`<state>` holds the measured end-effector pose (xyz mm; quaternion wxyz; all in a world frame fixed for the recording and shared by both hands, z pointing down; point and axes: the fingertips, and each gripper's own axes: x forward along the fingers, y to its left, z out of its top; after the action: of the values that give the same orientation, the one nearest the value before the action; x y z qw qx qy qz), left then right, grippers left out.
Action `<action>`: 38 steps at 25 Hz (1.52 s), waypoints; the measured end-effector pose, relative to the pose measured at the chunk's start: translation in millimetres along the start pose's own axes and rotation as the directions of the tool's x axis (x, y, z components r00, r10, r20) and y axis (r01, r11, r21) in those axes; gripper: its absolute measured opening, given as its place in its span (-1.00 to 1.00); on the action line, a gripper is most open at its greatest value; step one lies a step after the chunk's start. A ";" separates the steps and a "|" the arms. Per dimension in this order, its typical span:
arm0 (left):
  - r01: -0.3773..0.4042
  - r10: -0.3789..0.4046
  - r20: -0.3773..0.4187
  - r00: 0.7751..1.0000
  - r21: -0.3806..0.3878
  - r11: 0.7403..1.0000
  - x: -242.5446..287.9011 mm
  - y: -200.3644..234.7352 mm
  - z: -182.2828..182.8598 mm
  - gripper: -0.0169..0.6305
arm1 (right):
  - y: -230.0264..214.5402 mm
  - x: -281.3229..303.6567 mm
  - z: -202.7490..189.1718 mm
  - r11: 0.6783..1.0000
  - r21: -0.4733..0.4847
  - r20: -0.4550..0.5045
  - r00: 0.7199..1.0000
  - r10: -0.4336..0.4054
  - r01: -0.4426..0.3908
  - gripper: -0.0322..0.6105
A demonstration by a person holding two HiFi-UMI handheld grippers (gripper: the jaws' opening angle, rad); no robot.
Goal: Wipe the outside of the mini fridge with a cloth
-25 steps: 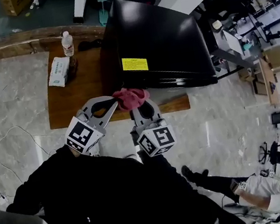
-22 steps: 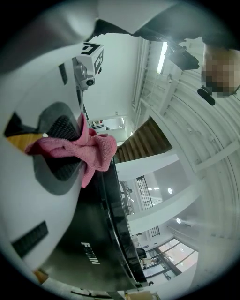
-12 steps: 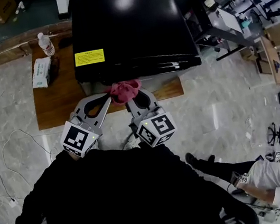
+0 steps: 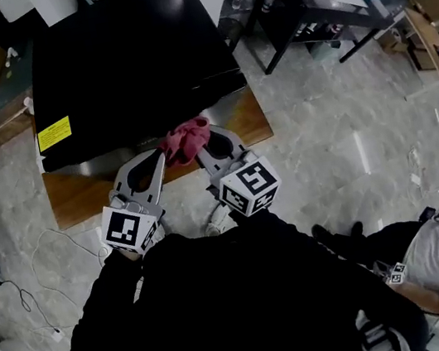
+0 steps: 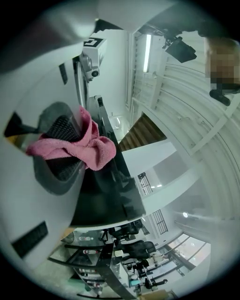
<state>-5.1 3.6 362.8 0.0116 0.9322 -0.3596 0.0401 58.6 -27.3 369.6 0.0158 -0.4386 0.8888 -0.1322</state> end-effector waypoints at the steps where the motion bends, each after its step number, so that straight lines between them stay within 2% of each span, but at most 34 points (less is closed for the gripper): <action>1: -0.008 0.008 0.003 1.000 0.005 1.000 12.1 -7.3 3.7 -0.93 | -13.9 -7.6 2.8 1.000 0.003 0.001 1.000 0.000 0.000 -0.71; 5: -0.024 0.024 0.017 1.000 0.001 1.000 51.3 -34.9 13.0 -0.93 | -57.2 -31.6 10.3 1.000 0.012 0.001 1.000 -0.003 0.003 -0.71; 9: -0.008 0.009 0.012 1.000 -0.011 1.000 72.9 -57.6 13.1 -0.93 | -81.3 -43.4 11.0 0.999 0.030 0.004 1.000 -0.012 0.012 -0.71; 14: 0.011 -0.011 -0.007 1.000 -0.025 1.000 87.0 -75.1 10.4 -0.93 | -122.8 -59.8 9.5 0.993 0.067 0.007 0.995 -0.098 0.097 -0.71; 18: 0.008 -0.010 -0.033 0.999 -0.054 0.999 71.0 -76.6 -5.8 -0.93 | -134.8 -78.3 -1.9 0.983 0.078 -0.002 0.987 -0.164 0.163 -0.72; 23: 0.006 -0.008 -0.014 1.000 -0.095 0.995 21.2 -63.6 -40.6 -0.93 | -85.8 -76.3 -54.4 0.985 0.103 -0.064 0.989 -0.132 0.138 -0.72; 28: -0.075 0.065 -0.071 0.995 -0.148 0.986 -27.6 -27.6 -98.6 -0.93 | -12.0 -48.7 -110.7 0.991 0.116 -0.159 0.986 -0.046 0.065 -0.71; 33: -0.160 0.144 -0.123 0.982 -0.131 0.979 -91.1 28.8 -161.0 -0.93 | 56.0 2.4 -177.2 0.993 0.115 -0.227 0.974 0.009 0.017 -0.71; 38: -0.215 0.194 -0.169 0.966 -0.116 0.970 -128.5 67.7 -224.5 -0.93 | 93.1 51.9 -244.7 0.996 0.093 -0.291 0.957 0.011 0.016 -0.71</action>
<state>-160.2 50.8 575.3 0.0980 0.8810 -0.4540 0.0900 -80.7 40.2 587.0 -0.0947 -0.4142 0.8737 -0.2369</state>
